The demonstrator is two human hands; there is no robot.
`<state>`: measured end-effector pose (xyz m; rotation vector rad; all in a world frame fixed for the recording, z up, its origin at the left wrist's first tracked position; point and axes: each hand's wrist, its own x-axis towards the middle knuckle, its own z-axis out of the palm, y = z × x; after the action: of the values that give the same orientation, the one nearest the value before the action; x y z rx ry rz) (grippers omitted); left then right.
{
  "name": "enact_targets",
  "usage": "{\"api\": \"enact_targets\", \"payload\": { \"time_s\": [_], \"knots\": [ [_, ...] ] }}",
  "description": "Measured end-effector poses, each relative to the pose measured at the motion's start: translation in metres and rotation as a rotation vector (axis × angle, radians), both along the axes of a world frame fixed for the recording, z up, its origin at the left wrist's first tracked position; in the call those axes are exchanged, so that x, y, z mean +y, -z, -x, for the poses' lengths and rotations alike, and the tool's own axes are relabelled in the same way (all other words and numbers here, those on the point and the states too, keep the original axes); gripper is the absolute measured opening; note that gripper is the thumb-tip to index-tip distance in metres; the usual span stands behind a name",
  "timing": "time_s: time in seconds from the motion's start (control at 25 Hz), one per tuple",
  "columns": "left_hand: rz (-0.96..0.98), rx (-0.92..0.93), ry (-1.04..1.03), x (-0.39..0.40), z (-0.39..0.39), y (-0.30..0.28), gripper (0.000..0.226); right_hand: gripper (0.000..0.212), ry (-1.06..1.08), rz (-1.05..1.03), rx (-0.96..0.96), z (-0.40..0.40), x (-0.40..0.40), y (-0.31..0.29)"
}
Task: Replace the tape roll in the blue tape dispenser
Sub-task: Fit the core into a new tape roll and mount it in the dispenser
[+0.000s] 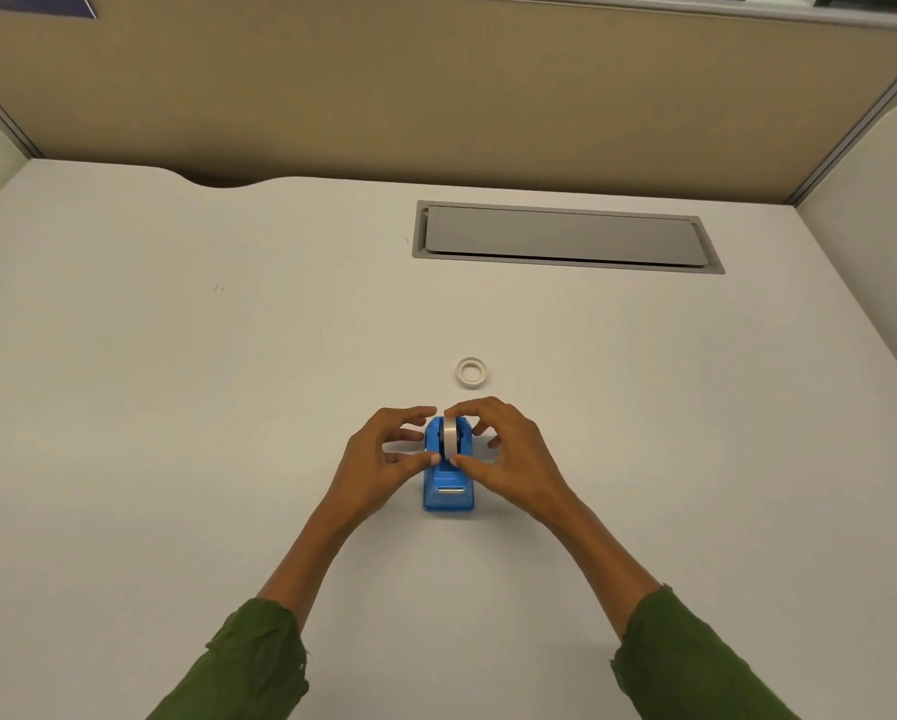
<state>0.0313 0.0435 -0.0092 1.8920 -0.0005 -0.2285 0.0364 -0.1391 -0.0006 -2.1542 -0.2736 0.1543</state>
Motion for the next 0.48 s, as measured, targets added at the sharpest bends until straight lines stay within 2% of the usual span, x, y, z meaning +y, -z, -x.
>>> {"api": "enact_targets", "payload": {
  "time_s": [0.4, 0.48],
  "knots": [
    [-0.058, -0.035, 0.072, -0.0081, -0.0038, 0.0043, 0.053, 0.014, 0.158, -0.224, 0.078, -0.0097, 0.0007, 0.0021],
    [-0.058, -0.030, 0.067, -0.0074, -0.0044, 0.0053, 0.052, 0.015, 0.146, -0.226, 0.106, -0.0111, -0.0015, 0.0001]
  ]
}}
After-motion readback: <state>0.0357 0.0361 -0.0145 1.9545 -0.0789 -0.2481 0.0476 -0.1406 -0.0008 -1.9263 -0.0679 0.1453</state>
